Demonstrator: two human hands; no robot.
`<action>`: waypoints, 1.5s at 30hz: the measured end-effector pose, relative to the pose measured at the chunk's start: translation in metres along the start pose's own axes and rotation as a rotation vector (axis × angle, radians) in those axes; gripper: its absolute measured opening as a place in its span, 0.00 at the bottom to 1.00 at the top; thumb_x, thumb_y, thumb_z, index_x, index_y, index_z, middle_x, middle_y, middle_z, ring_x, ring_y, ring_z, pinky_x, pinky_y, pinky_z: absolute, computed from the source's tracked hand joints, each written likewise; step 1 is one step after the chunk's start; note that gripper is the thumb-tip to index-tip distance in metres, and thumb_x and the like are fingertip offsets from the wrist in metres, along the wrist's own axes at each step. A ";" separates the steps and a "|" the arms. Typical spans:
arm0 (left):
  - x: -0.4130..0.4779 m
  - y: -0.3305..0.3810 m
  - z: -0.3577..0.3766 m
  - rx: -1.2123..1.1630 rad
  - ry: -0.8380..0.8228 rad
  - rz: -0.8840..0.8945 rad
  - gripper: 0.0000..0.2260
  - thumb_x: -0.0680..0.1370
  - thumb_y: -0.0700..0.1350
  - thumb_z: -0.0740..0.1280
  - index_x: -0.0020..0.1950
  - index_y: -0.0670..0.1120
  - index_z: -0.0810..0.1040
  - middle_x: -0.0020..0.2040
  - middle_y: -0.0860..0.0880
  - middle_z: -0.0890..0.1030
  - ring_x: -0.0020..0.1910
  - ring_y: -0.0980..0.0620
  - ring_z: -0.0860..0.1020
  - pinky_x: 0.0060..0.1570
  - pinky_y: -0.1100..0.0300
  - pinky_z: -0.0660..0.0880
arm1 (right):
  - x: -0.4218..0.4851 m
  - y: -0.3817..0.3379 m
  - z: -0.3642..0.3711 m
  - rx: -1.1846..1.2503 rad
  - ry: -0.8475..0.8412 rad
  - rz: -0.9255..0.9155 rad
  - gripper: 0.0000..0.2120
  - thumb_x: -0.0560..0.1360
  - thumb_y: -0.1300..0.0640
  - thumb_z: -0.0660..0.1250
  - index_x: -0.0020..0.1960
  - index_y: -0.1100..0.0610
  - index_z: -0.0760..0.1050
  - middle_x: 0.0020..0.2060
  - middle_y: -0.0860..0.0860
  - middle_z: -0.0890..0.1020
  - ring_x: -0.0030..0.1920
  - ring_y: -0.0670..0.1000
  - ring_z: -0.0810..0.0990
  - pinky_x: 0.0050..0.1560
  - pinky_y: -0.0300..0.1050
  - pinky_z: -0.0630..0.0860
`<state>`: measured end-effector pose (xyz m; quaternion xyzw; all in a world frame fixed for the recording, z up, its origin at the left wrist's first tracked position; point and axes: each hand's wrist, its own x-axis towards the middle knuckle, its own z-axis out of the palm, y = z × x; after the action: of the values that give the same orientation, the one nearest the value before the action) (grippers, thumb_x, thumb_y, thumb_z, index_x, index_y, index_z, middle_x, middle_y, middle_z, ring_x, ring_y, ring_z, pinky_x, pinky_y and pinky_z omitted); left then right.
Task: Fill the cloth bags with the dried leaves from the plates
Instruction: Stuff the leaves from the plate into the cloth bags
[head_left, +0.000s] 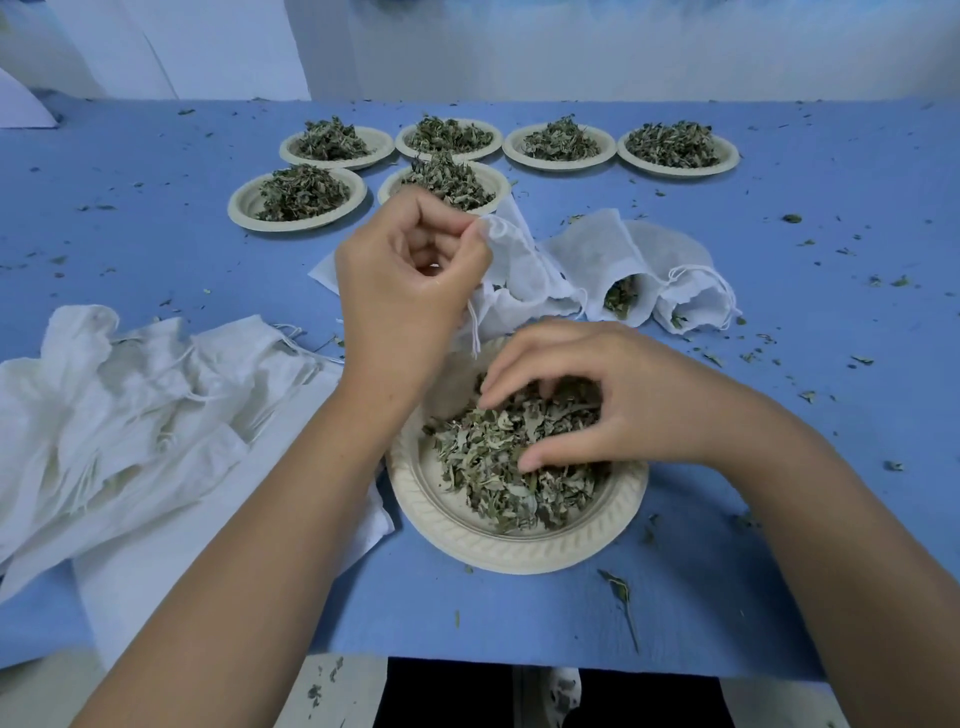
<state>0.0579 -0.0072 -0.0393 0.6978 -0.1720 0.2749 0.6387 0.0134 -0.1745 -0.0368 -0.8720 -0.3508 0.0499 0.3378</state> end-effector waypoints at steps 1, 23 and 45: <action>0.000 0.000 0.000 -0.003 0.008 0.006 0.11 0.76 0.37 0.70 0.37 0.49 0.75 0.26 0.57 0.75 0.23 0.59 0.71 0.26 0.65 0.70 | -0.002 0.000 -0.004 0.036 0.034 -0.007 0.17 0.69 0.53 0.76 0.56 0.53 0.80 0.54 0.45 0.79 0.57 0.46 0.76 0.56 0.44 0.73; 0.000 0.002 -0.001 0.029 0.029 0.002 0.09 0.76 0.38 0.69 0.38 0.48 0.75 0.27 0.56 0.75 0.23 0.57 0.71 0.26 0.64 0.70 | -0.003 -0.003 -0.005 0.226 0.320 0.073 0.07 0.69 0.65 0.74 0.42 0.54 0.83 0.35 0.44 0.84 0.36 0.43 0.82 0.38 0.38 0.78; -0.002 0.003 0.000 0.049 0.010 0.000 0.10 0.76 0.38 0.70 0.38 0.49 0.75 0.28 0.54 0.75 0.24 0.57 0.72 0.27 0.63 0.71 | 0.008 -0.006 0.020 -0.121 -0.008 -0.126 0.11 0.70 0.65 0.73 0.52 0.59 0.82 0.46 0.50 0.83 0.53 0.46 0.72 0.62 0.42 0.65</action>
<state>0.0550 -0.0078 -0.0381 0.7118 -0.1621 0.2826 0.6223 0.0094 -0.1548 -0.0475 -0.8667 -0.4088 0.0107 0.2855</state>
